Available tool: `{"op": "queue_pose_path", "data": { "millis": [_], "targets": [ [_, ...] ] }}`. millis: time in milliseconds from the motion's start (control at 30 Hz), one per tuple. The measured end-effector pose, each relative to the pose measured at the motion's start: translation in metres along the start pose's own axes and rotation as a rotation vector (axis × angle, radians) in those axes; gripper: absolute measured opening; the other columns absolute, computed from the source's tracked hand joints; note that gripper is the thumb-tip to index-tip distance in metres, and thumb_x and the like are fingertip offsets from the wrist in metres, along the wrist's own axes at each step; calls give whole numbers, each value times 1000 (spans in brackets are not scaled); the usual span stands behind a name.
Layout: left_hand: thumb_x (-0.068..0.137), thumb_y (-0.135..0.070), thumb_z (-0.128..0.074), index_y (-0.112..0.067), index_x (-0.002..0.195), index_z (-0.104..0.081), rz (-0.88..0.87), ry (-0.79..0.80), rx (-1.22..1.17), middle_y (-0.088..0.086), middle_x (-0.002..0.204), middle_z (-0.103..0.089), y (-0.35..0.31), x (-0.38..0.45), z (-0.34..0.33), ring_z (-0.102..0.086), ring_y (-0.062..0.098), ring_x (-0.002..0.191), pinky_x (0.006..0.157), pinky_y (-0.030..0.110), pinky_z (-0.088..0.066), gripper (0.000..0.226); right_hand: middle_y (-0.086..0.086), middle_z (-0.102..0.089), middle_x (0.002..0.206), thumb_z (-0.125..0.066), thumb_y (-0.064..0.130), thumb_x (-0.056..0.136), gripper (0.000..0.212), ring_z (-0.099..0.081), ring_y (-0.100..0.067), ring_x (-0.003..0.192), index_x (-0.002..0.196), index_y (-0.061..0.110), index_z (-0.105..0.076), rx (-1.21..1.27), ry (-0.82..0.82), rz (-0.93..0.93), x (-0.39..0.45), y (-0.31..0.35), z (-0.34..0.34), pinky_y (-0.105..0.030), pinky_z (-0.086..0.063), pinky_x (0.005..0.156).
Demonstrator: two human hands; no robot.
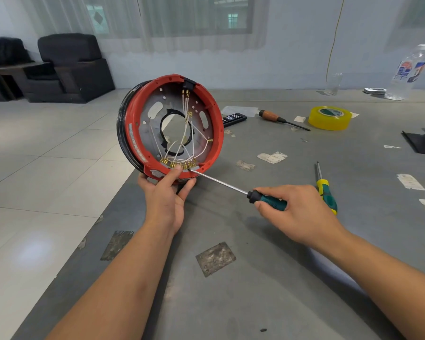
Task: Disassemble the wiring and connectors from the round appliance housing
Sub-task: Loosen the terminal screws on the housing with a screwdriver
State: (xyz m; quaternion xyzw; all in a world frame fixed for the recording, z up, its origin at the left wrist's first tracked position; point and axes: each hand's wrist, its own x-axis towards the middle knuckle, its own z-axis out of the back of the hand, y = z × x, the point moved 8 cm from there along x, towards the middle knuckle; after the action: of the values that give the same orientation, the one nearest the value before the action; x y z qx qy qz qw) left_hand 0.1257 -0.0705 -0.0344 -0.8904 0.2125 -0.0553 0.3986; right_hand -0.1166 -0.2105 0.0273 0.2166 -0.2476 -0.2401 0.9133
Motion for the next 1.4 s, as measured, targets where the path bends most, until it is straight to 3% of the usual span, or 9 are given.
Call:
{"op": "queue_pose_path", "data": {
  "millis": [67, 167, 333, 567, 667, 867, 1067, 1267, 1400],
  "targets": [
    [97, 1, -70, -24, 142, -42, 6, 9, 12, 5, 121, -72, 0, 0, -1, -74, 36, 114, 79, 45, -66, 59, 29, -71, 82, -67, 40, 87, 23, -64, 2, 78, 105, 52, -71, 53, 14, -32, 3, -6, 2, -16, -52, 61],
    [96, 0, -72, -23, 145, -45, 13, 20, 32, 7, 123, -72, -1, -1, -1, -76, 36, 109, 76, 42, -65, 61, 25, -66, 67, -71, 37, 82, 25, -56, 1, 60, 88, 60, -69, 131, 44, -64, 8, -11, 7, -8, -39, 48],
    [95, -1, -72, -22, 142, -52, 20, 47, 78, 9, 126, -72, 0, 0, -2, -76, 37, 110, 76, 41, -66, 56, 21, -71, 70, -58, 56, 63, 22, -55, -3, 57, 79, 68, -69, 224, 76, -83, 16, -20, 8, -11, -41, 48],
    [97, -1, -68, -17, 145, -53, 26, 76, 111, 11, 123, -74, -1, -1, -2, -76, 36, 106, 75, 39, -65, 53, 25, -73, 78, -58, 59, 65, 21, -64, -5, 72, 81, 68, -68, 211, 77, -47, 18, -25, 6, -16, -51, 55],
    [98, -2, -67, -16, 146, -53, 48, 79, 109, 16, 127, -74, 0, 0, -2, -78, 35, 104, 75, 39, -65, 52, 30, -72, 80, -64, 53, 70, 20, -65, 1, 77, 85, 65, -69, 205, 76, -31, 18, -24, 7, -8, -47, 57],
    [99, -3, -67, -18, 131, -57, 78, 79, 119, 13, 111, -76, 2, 2, 0, -79, 33, 98, 71, 38, -65, 37, 30, -72, 80, -73, 36, 79, 27, -66, -1, 79, 86, 62, -70, 174, 57, -9, 18, -25, 8, -12, -51, 60],
    [94, -1, -73, -30, 144, -36, 44, 50, 153, 12, 113, -73, -6, 4, 3, -80, 29, 88, 72, 43, -67, 69, 33, -71, 81, -73, 33, 80, 31, -66, 4, 82, 85, 63, -69, 193, 55, 3, 17, -26, 7, -7, -47, 62],
    [94, 1, -73, -28, 143, -38, 45, 47, 178, 16, 123, -72, -8, 4, 6, -80, 30, 91, 68, 41, -66, 66, 35, -69, 79, -73, 33, 81, 24, -63, 6, 77, 96, 52, -76, 181, 62, -4, 16, -28, 3, -5, -42, 55],
    [95, 2, -71, -26, 145, -39, 63, 43, 177, 20, 129, -71, -8, 4, 7, -79, 36, 99, 71, 43, -66, 66, 35, -69, 81, -73, 35, 82, 24, -64, 5, 79, 95, 55, -75, 193, 70, -4, 16, -27, 3, -6, -44, 55]
  ]
}}
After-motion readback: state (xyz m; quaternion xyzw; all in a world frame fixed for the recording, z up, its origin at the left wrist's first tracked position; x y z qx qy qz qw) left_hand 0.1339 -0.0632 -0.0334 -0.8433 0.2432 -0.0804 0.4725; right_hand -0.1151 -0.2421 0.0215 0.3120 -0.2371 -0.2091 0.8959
